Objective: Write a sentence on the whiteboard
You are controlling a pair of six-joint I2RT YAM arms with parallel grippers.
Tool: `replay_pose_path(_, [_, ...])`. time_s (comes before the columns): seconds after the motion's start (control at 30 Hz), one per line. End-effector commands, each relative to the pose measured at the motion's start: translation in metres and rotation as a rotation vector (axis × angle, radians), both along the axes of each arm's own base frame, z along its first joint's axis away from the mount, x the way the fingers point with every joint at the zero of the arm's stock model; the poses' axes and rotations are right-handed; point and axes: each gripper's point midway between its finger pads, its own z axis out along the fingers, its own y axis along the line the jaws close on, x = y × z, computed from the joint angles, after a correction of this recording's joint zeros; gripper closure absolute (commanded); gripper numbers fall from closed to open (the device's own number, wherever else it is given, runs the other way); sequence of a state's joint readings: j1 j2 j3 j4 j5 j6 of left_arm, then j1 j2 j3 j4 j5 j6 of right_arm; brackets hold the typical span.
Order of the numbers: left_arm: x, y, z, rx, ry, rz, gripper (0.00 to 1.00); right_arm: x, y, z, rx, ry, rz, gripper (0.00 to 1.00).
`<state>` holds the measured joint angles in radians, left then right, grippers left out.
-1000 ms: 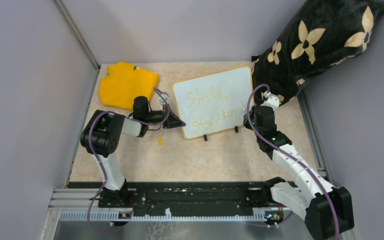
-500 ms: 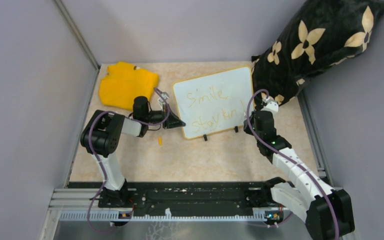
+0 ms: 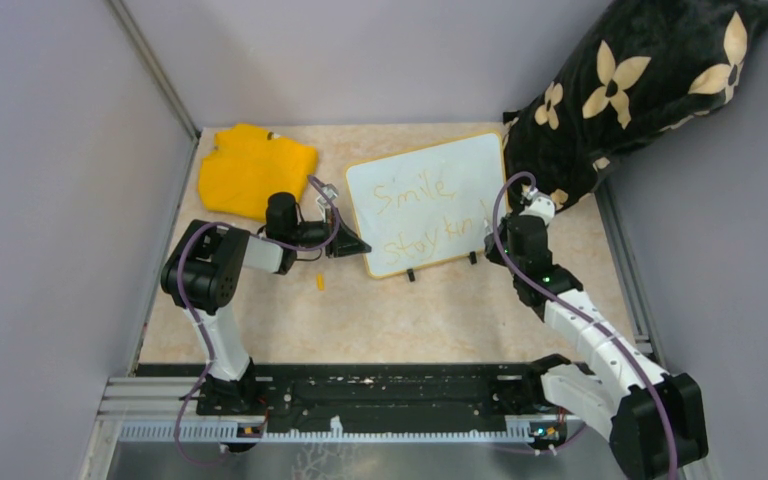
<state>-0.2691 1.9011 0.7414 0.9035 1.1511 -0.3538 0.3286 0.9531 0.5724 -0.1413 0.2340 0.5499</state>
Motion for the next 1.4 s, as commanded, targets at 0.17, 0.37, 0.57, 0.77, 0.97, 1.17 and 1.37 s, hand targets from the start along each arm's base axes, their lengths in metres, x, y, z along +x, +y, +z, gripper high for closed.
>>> replay_pose_path(0.17, [0.004,0.003,-0.015,0.041,0.059,0.047,1.0,0.018,0.013,0.033,0.041,-0.088,0.046,1.0])
replay_pose_path(0.37, [0.004,0.003,-0.015,0.041,0.058,0.047,1.0,0.015,0.014,0.027,0.042,-0.069,0.059,1.0])
replay_pose_path(0.57, [0.004,0.003,-0.014,0.04,0.058,0.049,1.0,0.006,0.015,0.016,0.053,-0.048,0.069,1.0])
replay_pose_path(0.77, [0.004,0.003,-0.014,0.04,0.058,0.048,1.0,-0.003,0.012,0.002,0.05,-0.015,0.068,1.0])
replay_pose_path(0.97, [0.004,0.003,-0.015,0.04,0.058,0.049,1.0,-0.009,0.008,-0.006,0.036,0.004,0.06,1.0])
replay_pose_path(1.17, [0.004,0.003,-0.014,0.04,0.059,0.048,1.0,-0.012,0.003,-0.012,0.015,0.02,0.045,1.0])
replay_pose_path(1.37, [0.004,0.003,-0.015,0.04,0.059,0.049,1.0,-0.013,-0.002,-0.014,-0.003,0.031,0.021,1.0])
